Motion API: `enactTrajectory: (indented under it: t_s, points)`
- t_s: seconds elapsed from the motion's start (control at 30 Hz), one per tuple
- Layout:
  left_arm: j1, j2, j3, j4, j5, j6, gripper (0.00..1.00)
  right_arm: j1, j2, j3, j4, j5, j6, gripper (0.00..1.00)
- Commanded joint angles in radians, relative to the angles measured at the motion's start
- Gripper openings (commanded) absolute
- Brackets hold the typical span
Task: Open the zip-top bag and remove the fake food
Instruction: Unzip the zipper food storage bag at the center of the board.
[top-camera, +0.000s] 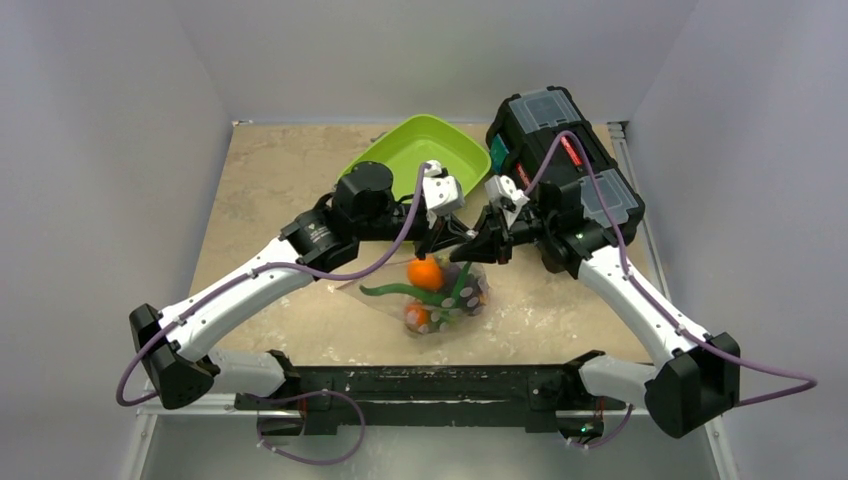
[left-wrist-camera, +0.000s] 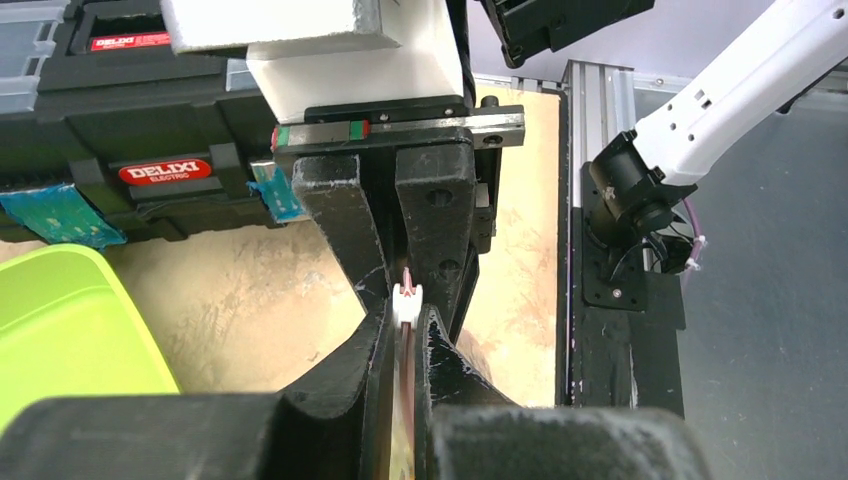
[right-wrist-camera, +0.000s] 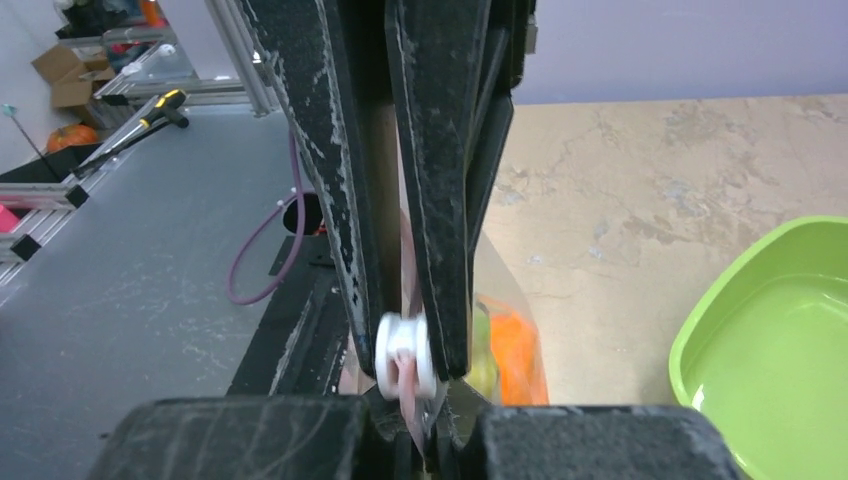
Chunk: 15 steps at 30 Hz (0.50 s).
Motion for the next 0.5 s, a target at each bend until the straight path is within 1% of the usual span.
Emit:
enactTrajectory:
  t_s: [0.0, 0.1, 0.3, 0.47]
  points:
    - [0.001, -0.062, -0.023, 0.049, -0.006, -0.007, 0.00, -0.045, -0.055, -0.042, 0.156, 0.001, 0.118, 0.00]
    - [0.007, -0.092, -0.045, 0.029, -0.036, 0.006, 0.00, -0.062, -0.077, -0.063, 0.191, 0.015, 0.135, 0.00]
    - [0.021, -0.149, -0.085, -0.024, -0.083, 0.025, 0.00, -0.067, -0.082, -0.066, 0.169, 0.072, 0.107, 0.00]
    - [0.029, -0.171, -0.101, -0.049, -0.120, 0.038, 0.00, -0.068, -0.081, -0.069, 0.168, 0.080, 0.092, 0.00]
